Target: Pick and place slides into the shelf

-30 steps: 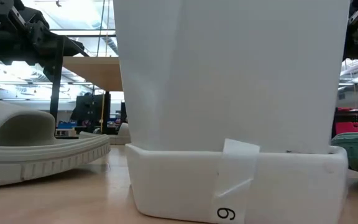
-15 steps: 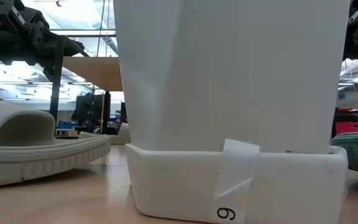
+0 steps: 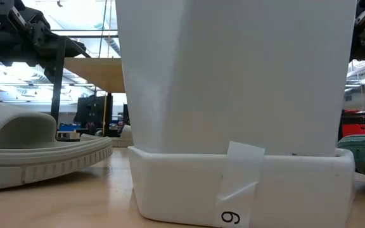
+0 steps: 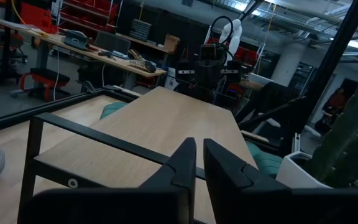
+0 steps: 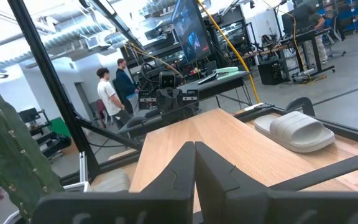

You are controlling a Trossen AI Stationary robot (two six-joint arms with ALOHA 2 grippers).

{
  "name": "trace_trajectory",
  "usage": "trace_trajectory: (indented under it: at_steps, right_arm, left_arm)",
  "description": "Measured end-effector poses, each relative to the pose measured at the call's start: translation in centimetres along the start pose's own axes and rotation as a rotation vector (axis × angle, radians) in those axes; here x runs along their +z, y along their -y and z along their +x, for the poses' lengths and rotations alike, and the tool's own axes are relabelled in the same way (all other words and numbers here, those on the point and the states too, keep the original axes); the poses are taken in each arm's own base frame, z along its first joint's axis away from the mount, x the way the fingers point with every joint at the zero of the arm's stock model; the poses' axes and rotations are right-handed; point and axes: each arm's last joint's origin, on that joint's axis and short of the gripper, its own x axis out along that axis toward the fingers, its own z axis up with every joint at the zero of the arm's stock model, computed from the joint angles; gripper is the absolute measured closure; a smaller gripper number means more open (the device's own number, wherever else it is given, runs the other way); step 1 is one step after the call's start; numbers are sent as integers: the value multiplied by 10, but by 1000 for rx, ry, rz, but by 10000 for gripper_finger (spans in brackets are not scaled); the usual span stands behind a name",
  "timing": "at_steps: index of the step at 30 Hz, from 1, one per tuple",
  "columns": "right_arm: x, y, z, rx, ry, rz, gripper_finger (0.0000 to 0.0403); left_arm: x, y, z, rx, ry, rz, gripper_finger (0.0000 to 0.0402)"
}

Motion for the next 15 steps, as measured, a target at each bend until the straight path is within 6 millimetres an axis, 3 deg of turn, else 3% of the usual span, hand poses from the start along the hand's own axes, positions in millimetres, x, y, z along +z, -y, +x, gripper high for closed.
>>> trace_trajectory:
  at_steps: [15]
  right_arm:
    - [0, 0, 0, -5, 2, 0, 386]
  left_arm:
    - [0, 0, 0, -1, 4, 97, 361]
